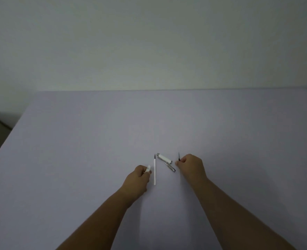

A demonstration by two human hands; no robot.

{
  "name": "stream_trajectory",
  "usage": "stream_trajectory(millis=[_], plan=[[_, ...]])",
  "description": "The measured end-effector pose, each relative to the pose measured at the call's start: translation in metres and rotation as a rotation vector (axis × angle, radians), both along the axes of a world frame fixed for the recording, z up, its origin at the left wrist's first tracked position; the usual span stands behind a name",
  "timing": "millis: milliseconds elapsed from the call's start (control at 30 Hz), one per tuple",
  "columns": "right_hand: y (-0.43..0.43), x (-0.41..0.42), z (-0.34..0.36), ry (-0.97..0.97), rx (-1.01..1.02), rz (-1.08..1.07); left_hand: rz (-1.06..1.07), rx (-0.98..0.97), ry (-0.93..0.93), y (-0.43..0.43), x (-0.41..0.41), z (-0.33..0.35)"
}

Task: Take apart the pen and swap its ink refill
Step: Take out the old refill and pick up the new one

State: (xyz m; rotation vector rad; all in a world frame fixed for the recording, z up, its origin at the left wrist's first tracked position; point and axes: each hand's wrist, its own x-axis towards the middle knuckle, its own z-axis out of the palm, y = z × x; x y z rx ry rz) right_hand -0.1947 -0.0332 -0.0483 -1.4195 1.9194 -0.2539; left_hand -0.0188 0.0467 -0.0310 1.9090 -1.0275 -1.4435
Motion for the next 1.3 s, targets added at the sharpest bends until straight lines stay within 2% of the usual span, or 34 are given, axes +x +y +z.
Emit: stream_trajectory(millis=[500,633,733,867,933,1033,1133,1300], plan=[[0.004,0.003,-0.003,0.024,-0.024,-0.021,-0.057,-0.037,-0.151,0.002,0.010,-0.004],[0.007,0.009,0.006,0.054,-0.087,-0.015,-0.062,-0.057,-0.174,0.003,0.011,-0.002],[0.011,0.027,0.015,0.088,-0.183,0.118,-0.071,-0.074,-0.227,0.005,0.013,-0.001],[0.021,0.062,0.016,0.182,-0.149,0.390,-0.061,-0.074,-0.306,0.009,0.016,-0.002],[0.025,0.073,0.011,0.242,-0.115,0.435,-0.058,-0.061,-0.333,0.011,0.019,-0.003],[0.027,0.080,0.005,0.271,-0.037,0.380,-0.060,-0.046,-0.349,0.015,0.023,-0.003],[0.028,0.084,0.007,0.198,0.017,0.299,-0.058,-0.026,-0.331,0.019,0.025,-0.003],[0.022,0.079,0.021,-0.132,-0.128,0.069,-0.070,-0.001,-0.335,0.021,0.023,0.001]])
